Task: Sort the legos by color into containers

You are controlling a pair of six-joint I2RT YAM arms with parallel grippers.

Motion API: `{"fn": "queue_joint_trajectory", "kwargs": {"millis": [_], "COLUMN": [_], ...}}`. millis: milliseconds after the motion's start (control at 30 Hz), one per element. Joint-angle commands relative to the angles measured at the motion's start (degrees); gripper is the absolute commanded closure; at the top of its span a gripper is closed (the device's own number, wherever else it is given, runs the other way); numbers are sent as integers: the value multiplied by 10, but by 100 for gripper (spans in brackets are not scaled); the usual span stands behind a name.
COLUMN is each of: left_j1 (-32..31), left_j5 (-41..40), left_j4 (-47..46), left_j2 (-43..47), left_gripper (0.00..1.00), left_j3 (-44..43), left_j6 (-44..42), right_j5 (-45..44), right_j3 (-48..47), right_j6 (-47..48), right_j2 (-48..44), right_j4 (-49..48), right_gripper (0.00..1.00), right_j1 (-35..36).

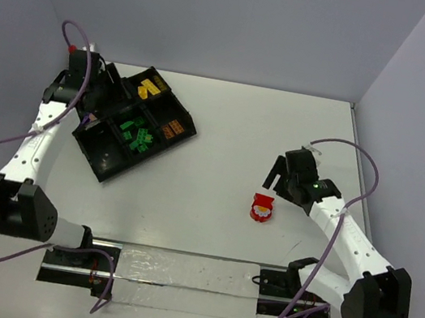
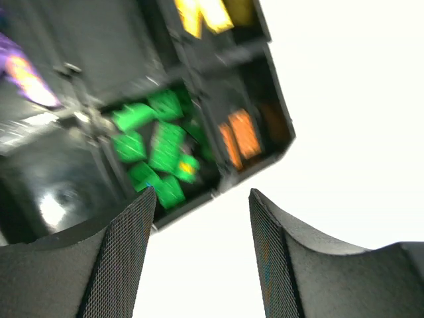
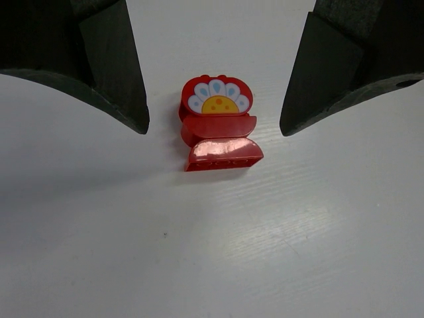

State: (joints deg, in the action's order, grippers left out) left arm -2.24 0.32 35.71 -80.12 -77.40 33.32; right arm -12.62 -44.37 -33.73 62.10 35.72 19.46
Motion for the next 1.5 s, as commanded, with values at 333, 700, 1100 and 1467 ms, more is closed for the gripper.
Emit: {"fn": "queue_joint_trajectory", "kwargs": {"millis": [333,700,1100,1467], "left_j1": [-68,-94,-95,-100], "left_j5": [129,137,135,154], "left_j4": [9,4,12,5], "left_j2": [23,-6,-22,-19], "left_gripper": [36,36,37,35], "left_j3": [23,24,11,24], "left_j6": [-27,-35,-49,-59], "right_j5": [-12,-67,-101,-16], "right_j3": [32,41,43,64], "right_j6": [-51,-109,-119,-88], "right_j2": [83,122,47,93], "right_j4": [-35,-11,14,-17], "right_gripper": [3,0,0,0], "right_j1": [106,160,144,123]}}
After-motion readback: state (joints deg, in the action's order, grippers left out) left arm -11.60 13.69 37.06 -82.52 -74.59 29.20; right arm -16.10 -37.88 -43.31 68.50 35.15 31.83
